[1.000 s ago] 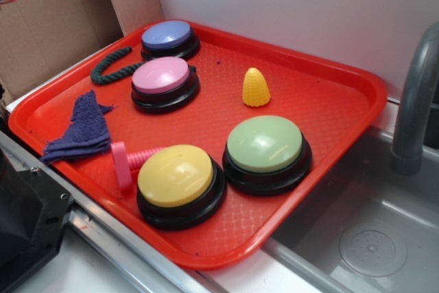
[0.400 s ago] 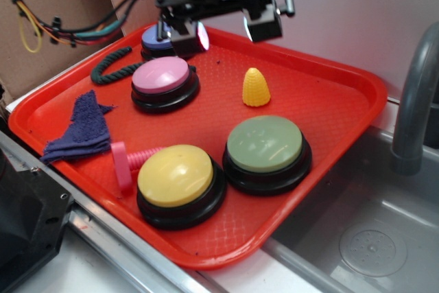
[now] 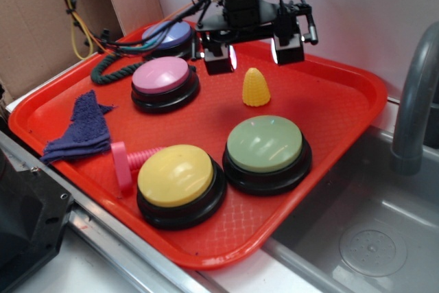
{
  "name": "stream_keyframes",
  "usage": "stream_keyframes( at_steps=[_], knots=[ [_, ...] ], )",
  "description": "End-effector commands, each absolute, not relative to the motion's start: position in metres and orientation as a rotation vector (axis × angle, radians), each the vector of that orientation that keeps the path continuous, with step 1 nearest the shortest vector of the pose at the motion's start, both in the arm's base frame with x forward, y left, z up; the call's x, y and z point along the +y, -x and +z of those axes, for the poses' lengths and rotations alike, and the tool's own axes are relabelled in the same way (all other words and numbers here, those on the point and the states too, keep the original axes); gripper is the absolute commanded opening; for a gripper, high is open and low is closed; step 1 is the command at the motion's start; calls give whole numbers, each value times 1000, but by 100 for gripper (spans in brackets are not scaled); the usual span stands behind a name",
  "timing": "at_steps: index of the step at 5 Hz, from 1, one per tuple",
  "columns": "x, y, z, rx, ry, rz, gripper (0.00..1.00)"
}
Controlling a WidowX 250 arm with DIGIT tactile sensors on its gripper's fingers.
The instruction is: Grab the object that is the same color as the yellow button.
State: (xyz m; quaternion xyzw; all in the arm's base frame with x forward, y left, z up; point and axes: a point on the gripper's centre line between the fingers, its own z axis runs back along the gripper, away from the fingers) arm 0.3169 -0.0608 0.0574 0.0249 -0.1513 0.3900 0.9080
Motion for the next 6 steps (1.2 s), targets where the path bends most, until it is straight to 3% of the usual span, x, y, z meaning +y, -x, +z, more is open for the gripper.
stream_keyframes(
  at_steps=[1,2,3,4,5,6],
  knots=[
    [-50,-326,55,-314,-64,826,100],
    [-52,-319,46,-293,-75,824,100],
    [-51,-317,41,-294,-86,826,69],
    [-50,-318,42,-303,-81,848,0],
    [-50,-318,41,-304,-89,847,0],
    [-52,-316,57,-273,-61,783,0]
  ],
)
